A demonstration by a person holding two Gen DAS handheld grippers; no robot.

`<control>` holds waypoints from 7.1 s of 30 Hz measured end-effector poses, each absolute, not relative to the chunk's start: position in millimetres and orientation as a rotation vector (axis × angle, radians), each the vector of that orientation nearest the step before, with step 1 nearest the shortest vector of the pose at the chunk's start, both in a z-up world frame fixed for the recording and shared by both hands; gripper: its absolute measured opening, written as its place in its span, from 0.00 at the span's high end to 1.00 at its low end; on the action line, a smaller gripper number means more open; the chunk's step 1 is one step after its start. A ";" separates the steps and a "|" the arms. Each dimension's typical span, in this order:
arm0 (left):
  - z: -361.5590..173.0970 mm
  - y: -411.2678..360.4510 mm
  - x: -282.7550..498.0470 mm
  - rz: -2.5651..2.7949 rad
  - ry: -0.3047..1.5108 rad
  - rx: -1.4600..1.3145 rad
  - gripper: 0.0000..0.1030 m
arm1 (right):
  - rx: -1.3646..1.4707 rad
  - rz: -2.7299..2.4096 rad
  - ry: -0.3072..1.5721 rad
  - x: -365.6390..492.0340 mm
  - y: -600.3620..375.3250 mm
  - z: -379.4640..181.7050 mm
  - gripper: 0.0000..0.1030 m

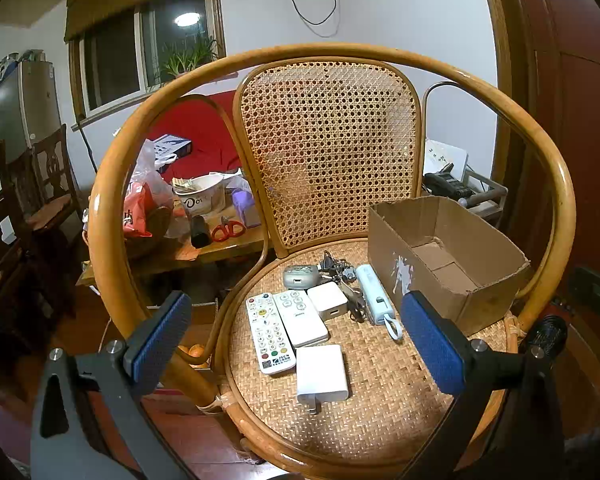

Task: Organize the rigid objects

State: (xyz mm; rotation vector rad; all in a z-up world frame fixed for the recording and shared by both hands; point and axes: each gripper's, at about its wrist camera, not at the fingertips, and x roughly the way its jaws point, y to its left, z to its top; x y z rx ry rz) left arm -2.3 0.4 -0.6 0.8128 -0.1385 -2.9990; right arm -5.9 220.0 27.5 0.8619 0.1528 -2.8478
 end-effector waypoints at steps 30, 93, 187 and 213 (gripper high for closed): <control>-1.7 1.4 -2.9 -2.981 -0.127 0.818 0.00 | 0.876 -2.840 0.172 -10.2 214.4 22.5 0.00; -26.9 -16.4 -50.5 -2.996 -0.086 1.074 0.00 | 0.897 -2.735 0.290 -60.2 203.3 15.6 0.00; -142.2 -0.2 -110.7 -2.840 0.045 1.616 0.51 | 1.568 -2.507 0.132 -216.3 239.5 -90.9 0.94; -22.4 94.7 -187.2 -3.092 -0.027 1.366 0.51 | 1.566 -2.493 0.170 -210.6 238.2 -94.6 0.94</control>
